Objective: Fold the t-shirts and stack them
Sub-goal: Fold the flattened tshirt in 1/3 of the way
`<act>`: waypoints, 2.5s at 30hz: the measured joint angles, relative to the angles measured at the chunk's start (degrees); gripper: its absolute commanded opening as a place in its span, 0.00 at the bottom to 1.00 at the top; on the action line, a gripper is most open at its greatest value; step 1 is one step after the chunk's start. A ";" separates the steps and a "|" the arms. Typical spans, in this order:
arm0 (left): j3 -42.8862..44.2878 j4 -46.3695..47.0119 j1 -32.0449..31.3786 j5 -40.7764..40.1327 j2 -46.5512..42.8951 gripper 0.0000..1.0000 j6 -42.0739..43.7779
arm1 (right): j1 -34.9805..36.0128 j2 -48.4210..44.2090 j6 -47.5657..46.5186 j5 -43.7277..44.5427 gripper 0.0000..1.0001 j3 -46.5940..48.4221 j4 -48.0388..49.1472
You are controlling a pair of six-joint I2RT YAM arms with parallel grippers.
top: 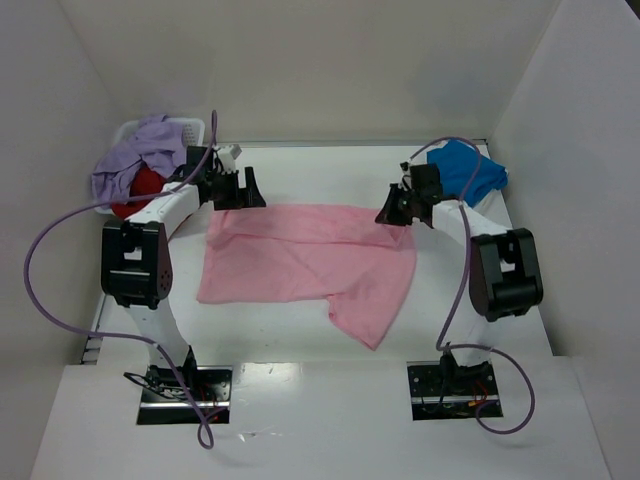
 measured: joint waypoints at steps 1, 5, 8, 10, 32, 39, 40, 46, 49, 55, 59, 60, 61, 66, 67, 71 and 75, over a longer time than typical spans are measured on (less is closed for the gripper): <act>0.17 -0.07 0.00 0.00 0.20 0.97 0.02 | 0.00 -1.81 -0.11 -1.14 0.01 -1.09 -0.11; 1.01 -0.63 0.00 -0.02 0.59 0.97 0.22 | 0.31 -9.25 -0.39 -7.87 0.04 -6.27 -0.81; 1.14 -0.92 0.00 -0.04 0.59 0.97 0.72 | 3.08 -11.93 -0.61 -9.14 0.25 -9.40 -2.97; 1.22 -1.29 0.00 -0.04 0.59 0.97 1.36 | 5.35 -12.57 -1.16 -9.60 0.40 -10.32 -5.51; 2.51 -3.13 -0.22 0.59 3.19 0.98 3.08 | 7.96 -8.28 3.26 7.52 0.30 -1.42 -3.13; 2.51 -3.39 -0.24 0.66 3.19 0.98 3.21 | 8.33 1.18 4.57 13.40 0.00 -0.96 -1.51; 2.51 -3.41 -0.24 0.68 3.19 0.98 3.21 | 8.44 1.64 4.61 13.68 0.00 -0.79 -1.40; 2.62 -3.50 -0.35 0.79 3.72 0.98 3.76 | 10.73 5.95 4.90 15.41 0.00 2.43 -1.09; 2.60 -3.93 -0.61 0.74 4.02 0.98 4.26 | 13.64 6.23 4.98 14.84 0.00 3.41 -0.94; 2.67 -4.26 -0.96 0.74 4.22 0.98 4.33 | 17.88 6.23 5.92 13.14 0.00 3.08 -0.61; 2.75 -4.31 -1.01 0.74 4.35 0.98 4.33 | 19.76 6.19 6.69 11.96 0.00 0.63 -0.55; 2.78 -4.33 -1.01 0.74 4.35 0.98 4.35 | 20.33 6.12 6.99 11.69 0.00 -0.22 -0.66; 2.86 -4.37 -1.01 0.72 4.35 0.98 4.33 | 20.94 5.86 7.30 11.45 0.00 -1.40 -0.70; 3.08 -4.61 -1.01 0.72 4.76 1.00 4.35 | 22.73 1.29 8.59 11.23 0.02 -4.59 -1.57; 3.15 -4.76 -1.01 0.70 4.96 1.00 4.37 | 22.75 0.90 8.61 11.32 0.04 -4.59 -1.55; 3.43 -5.03 -1.01 -0.66 5.38 1.00 4.22 | 21.68 -3.98 8.63 14.05 0.13 -3.76 -3.13; 3.45 -5.18 -1.33 -4.68 5.49 0.98 3.61 | 17.44 -5.88 7.61 16.39 0.11 -1.57 -4.09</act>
